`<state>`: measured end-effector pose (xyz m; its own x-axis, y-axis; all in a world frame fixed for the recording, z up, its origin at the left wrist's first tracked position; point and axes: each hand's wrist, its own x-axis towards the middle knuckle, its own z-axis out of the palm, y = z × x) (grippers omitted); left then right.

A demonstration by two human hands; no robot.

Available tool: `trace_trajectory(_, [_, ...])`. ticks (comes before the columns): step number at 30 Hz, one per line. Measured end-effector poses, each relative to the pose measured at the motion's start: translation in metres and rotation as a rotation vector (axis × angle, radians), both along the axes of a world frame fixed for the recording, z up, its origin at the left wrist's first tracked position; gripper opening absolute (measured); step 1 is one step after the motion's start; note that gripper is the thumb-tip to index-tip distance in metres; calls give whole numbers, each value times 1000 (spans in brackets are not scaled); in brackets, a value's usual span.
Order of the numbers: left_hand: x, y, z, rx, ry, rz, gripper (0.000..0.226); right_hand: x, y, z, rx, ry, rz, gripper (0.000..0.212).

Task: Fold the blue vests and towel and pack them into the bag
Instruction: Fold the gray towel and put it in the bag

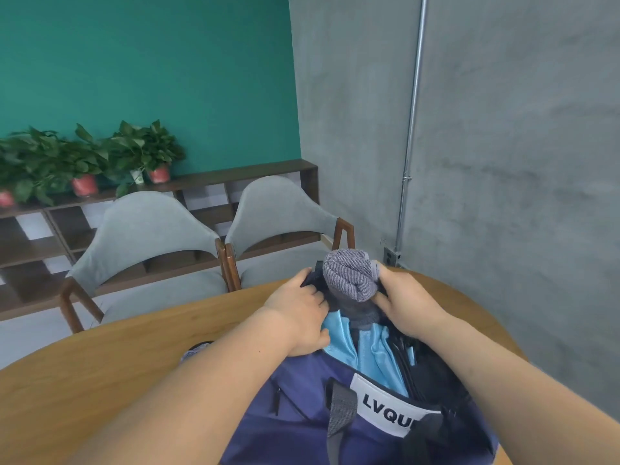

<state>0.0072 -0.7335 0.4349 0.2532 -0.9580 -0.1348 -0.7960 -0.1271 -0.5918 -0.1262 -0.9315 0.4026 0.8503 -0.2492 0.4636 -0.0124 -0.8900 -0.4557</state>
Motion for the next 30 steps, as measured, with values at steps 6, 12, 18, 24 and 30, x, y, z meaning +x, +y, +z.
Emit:
trace_trajectory(6, [-3, -2, 7, 19, -6, -29, 63, 10, -5, -8, -58, -15, -50, 37])
trace_trajectory(12, [4, -1, 11, 50, 18, -37, 65, 18, -6, -22, -179, 145, 20, 47])
trace_trajectory(18, [3, -4, 15, 87, -55, -90, 57, 21, -9, -8, -748, 489, -206, 53])
trace_trajectory(24, [2, -8, 13, 155, -79, -15, 60, 45, 11, 10, -552, 508, -297, 39])
trace_trajectory(30, [2, -19, 15, 158, -83, -11, 50, 53, 30, -1, -697, 584, -385, 37])
